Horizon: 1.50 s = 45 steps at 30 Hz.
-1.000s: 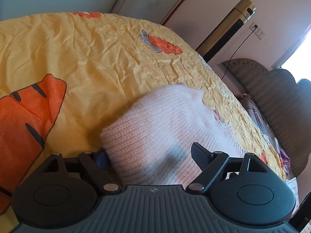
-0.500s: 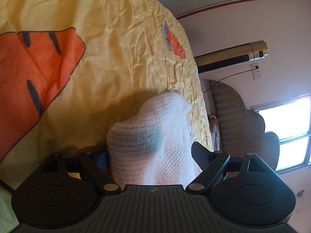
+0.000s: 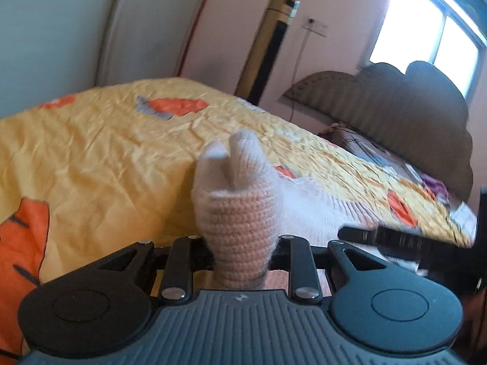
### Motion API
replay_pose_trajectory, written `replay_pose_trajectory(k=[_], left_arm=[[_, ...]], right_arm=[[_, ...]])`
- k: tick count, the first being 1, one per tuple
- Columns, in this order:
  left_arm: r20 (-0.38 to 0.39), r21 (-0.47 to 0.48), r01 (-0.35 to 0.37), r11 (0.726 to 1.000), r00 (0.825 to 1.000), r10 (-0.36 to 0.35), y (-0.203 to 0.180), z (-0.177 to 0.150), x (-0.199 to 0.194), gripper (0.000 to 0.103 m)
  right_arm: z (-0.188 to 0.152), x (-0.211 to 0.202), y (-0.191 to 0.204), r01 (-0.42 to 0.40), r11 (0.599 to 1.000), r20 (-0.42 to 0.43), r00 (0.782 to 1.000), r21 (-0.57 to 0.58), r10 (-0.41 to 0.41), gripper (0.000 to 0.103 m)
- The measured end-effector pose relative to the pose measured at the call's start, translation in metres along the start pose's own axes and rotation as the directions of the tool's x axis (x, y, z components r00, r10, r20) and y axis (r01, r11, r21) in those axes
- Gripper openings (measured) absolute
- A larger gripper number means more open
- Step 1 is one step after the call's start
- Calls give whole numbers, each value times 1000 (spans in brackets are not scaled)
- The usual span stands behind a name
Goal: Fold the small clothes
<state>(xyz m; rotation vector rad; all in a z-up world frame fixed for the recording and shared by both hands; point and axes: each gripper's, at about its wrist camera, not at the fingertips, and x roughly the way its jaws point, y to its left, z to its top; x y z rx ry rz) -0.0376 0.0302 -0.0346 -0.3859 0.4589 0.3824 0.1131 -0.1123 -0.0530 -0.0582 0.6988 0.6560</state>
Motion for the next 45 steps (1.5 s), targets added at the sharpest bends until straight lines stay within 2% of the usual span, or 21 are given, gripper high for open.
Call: replay_pose_trajectory(k=[2,3,4,6,7,8,9,10,13,15,17,22,25,28,29,31,32,33,35,39,45], left_arm=[[35,106,-20,994,999,16,-13,-9,-4,25],[50,140,-31,990,998,24,-17,-14,-5,25],[63,171,-42,984,998,32,-22,-17,-6,25],[84,229,-61,972,996,42,-29,-22,-8,25],[93,252,-69,965,995,47,-33,-24,-8,25],[99,269,-74,960,994,49,-33,-27,-11,25],[103,283,-78,956,993,50,-36,-28,-11,25],[106,296,-81,952,993,51,-38,-28,-10,25],[113,332,-85,940,992,50,-45,-30,-12,25],[121,356,-85,931,992,44,-48,-32,-12,25],[129,372,-84,924,991,38,-52,-33,-13,25],[141,413,-94,906,989,38,-56,-38,-13,25],[146,426,-100,899,988,41,-56,-40,-12,25],[143,421,-100,902,989,43,-55,-38,-11,25],[143,418,-100,903,989,44,-54,-38,-11,25],[142,418,-97,903,989,41,-54,-38,-11,25],[144,422,-97,901,989,39,-54,-38,-12,25],[145,425,-97,900,989,38,-55,-39,-12,25],[146,430,-95,898,989,35,-56,-41,-14,25],[155,431,-78,899,988,12,-57,-40,-20,26],[176,458,-36,888,983,-51,-71,-34,-28,26]], right_arm=[[20,-3,-14,-56,988,-47,997,144,63,101],[33,-4,-22,-104,964,-75,989,244,126,99],[47,-4,-29,-186,919,-85,970,347,228,97],[71,1,-31,-366,791,-74,887,490,457,95],[82,7,-26,-416,747,-92,841,519,532,96],[93,14,-14,-445,725,-130,800,526,586,96],[101,23,-1,-457,729,-179,772,510,609,96],[108,31,14,-451,754,-240,759,477,605,96],[116,59,60,-379,862,-417,760,336,497,95],[119,76,88,-358,899,-484,758,253,438,94],[122,88,115,-352,919,-530,753,174,389,94],[121,118,174,-356,934,-637,723,-10,269,95],[114,135,186,-327,942,-677,711,-80,189,94],[109,134,179,-316,942,-669,724,-108,166,84],[109,134,178,-315,942,-662,731,-114,164,76],[110,130,170,-310,941,-644,749,-133,156,61],[110,129,167,-294,945,-634,760,-140,142,40],[111,126,157,-280,951,-623,769,-133,139,32],[110,121,142,-292,953,-604,775,-79,188,30],[107,109,134,-310,949,-556,800,-59,227,29],[118,87,120,-344,938,-521,809,-42,273,28]])
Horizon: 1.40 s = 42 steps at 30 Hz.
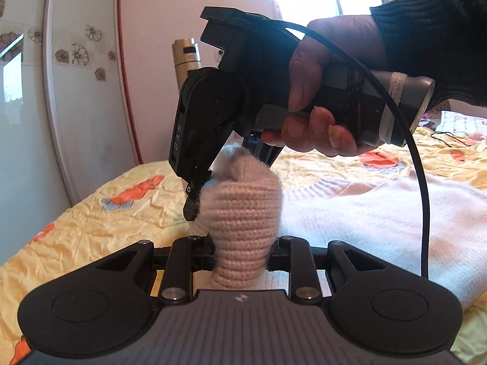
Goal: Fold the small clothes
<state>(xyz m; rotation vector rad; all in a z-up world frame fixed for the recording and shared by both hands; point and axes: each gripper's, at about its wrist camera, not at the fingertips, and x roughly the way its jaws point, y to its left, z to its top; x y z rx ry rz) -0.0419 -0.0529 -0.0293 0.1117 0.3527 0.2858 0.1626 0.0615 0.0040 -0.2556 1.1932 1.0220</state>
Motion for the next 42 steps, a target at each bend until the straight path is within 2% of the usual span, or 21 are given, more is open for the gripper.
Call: replay_pose_trajectory(k=[5,8,13,21,24,25,26,27,28,31,33,36,38,41,42], left_arm=[[23,3,78,997,997,-78,-17,10,-5,26],[15,26,119,993,993,-120,-33,11,-4,26],[2,65,172,983,985,-173,-61,13,-3,26],[-53,116,242,963,970,-237,-96,10,3,26],[-66,111,241,964,970,-235,-100,9,6,26],[-69,110,238,965,970,-231,-100,9,6,26],[-69,107,236,966,971,-229,-99,9,7,26],[-67,104,235,967,971,-228,-98,9,7,26],[-66,104,234,967,971,-228,-99,8,7,26],[-65,122,226,966,973,-220,-102,6,6,26],[-66,137,224,965,974,-217,-104,5,5,26],[-69,142,225,964,974,-217,-105,5,4,26],[-71,143,225,964,974,-217,-105,5,2,26],[-78,141,222,965,974,-212,-105,4,1,26],[-81,136,224,965,973,-215,-104,4,2,26]], right_arm=[[-17,-37,-20,-30,999,60,998,22,29,28],[-33,-57,-45,-58,995,93,994,79,51,28],[-65,-78,-79,-50,988,123,992,145,32,28],[-112,-93,-122,-43,974,147,989,222,10,28],[-128,-93,-137,-72,964,166,986,254,30,28],[-132,-92,-143,-95,957,177,983,275,46,29],[-135,-92,-151,-127,944,193,979,305,70,34],[-139,-92,-158,-164,926,212,973,340,94,44],[-142,-93,-166,-199,906,234,966,375,115,45],[-152,-100,-196,-354,806,354,915,474,194,46],[-154,-101,-211,-401,751,406,893,524,194,48],[-145,-94,-221,-384,729,398,902,566,166,48],[-134,-87,-220,-364,734,370,914,574,164,48],[-121,-76,-211,-302,779,318,938,550,139,46],[-118,-72,-205,-269,811,299,947,520,122,36]])
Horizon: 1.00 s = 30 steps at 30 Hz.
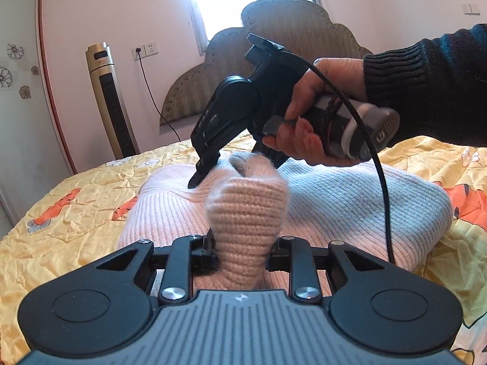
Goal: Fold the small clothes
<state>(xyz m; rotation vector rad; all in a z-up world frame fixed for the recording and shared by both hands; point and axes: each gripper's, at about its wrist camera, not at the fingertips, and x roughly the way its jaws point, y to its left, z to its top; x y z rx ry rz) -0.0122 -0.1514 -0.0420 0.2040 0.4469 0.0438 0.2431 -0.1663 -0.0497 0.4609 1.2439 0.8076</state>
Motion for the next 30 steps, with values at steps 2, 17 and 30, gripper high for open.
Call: replay_pose_trajectory(k=[2,17,30], left_arm=[[-2,-1,3,1000,1000,-3,0,2,-1,26],[-56,-132,177,975,981,-186,-21,39,0,26],[-135,-85,151,985,978,-162,-45,28,13,27]], right_arm=[[-5,5,8,33,997,4,999,-72,-33,33],[-4,-84,32,62,954,127,992,-293,-25,24],[-36,-71,-57,66,995,130,990,-72,-57,23]])
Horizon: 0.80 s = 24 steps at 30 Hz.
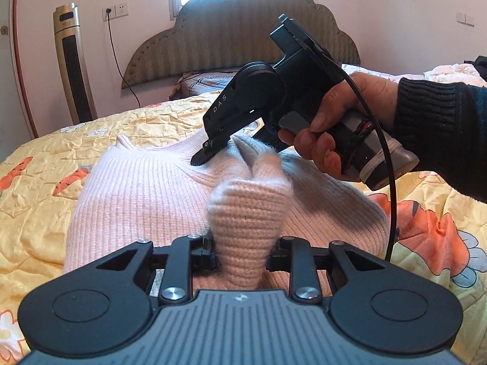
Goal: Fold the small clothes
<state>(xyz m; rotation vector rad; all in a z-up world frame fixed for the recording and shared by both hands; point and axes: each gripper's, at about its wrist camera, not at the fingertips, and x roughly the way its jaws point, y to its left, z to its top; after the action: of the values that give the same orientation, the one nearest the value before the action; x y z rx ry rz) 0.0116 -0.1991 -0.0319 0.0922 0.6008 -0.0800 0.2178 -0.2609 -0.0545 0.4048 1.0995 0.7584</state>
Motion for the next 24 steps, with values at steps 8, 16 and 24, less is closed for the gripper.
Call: replay_pose_trajectory(k=[8,16,24], left_arm=[[-5,9,-24,1000,1000,24,-5,1,-1,27],[26,25,-17,1000,1000,16,-14,3,-8,27],[14,94,-34,995,999,33,-23,-5,-3,27]], right_arm=[[3,-1,0,1,1000,-4,1000,-7,-1,23],[6,-34,24,-62,994,78,995,-94,69,24],[-6,-21,-19,-39,999,28,999,-8,39,23]])
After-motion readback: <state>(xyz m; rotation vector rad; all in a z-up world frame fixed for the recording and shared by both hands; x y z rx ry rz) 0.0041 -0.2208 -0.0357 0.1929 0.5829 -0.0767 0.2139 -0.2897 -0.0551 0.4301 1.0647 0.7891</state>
